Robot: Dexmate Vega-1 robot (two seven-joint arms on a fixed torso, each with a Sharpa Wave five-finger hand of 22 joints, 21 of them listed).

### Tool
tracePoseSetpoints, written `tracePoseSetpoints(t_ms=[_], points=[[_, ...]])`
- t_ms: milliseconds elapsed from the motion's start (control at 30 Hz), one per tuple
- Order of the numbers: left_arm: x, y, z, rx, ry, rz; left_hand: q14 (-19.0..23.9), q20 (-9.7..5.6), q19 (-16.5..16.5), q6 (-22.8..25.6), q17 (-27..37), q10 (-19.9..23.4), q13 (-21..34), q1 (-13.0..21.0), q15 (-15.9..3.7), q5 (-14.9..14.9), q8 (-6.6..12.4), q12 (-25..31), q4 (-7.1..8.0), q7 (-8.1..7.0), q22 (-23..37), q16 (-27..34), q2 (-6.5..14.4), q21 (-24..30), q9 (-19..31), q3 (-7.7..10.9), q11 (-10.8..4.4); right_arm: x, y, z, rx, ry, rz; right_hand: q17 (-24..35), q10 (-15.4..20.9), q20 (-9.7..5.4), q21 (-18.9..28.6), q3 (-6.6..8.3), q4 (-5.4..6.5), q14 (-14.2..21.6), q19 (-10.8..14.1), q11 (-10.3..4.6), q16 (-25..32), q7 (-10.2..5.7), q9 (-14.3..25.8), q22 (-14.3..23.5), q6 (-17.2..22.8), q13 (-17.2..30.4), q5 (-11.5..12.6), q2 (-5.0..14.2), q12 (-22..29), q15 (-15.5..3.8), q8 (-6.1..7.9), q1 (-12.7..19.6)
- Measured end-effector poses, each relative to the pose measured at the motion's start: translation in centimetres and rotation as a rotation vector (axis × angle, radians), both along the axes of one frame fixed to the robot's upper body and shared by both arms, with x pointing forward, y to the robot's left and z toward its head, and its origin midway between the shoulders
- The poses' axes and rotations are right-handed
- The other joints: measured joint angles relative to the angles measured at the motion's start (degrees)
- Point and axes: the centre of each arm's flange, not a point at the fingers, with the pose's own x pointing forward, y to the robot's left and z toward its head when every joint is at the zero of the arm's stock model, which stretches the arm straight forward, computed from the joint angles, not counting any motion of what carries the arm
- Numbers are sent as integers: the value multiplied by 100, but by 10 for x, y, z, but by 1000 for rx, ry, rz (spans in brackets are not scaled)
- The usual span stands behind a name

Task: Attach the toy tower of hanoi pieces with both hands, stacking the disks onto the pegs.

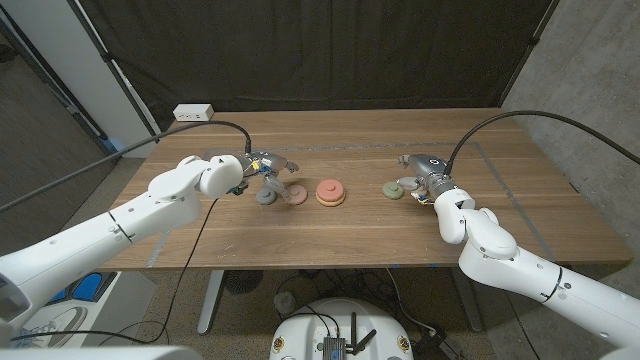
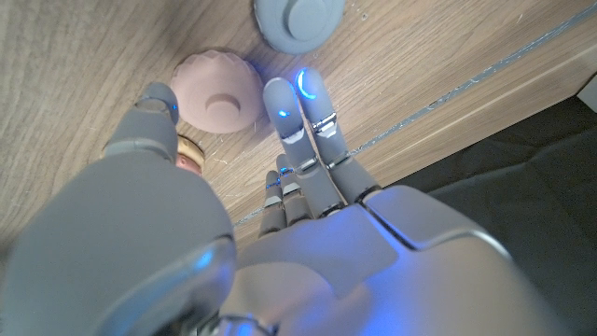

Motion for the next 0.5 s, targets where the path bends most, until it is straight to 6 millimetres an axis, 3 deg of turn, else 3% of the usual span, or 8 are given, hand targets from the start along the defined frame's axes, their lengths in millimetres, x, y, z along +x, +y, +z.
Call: tracePoseSetpoints(t_ms=[500], points=[[9, -4, -8, 19, 0, -8, -9, 0, 0, 22, -10, 41, 1, 0, 9, -22, 69, 64, 16, 22, 17, 40, 0, -5, -27, -16, -3, -2, 0, -1, 7, -1, -7, -1, 21, 0, 0, 0, 0, 0, 0, -21, 0, 0, 0, 0, 0, -1, -1, 37, 0, 0, 0, -37]])
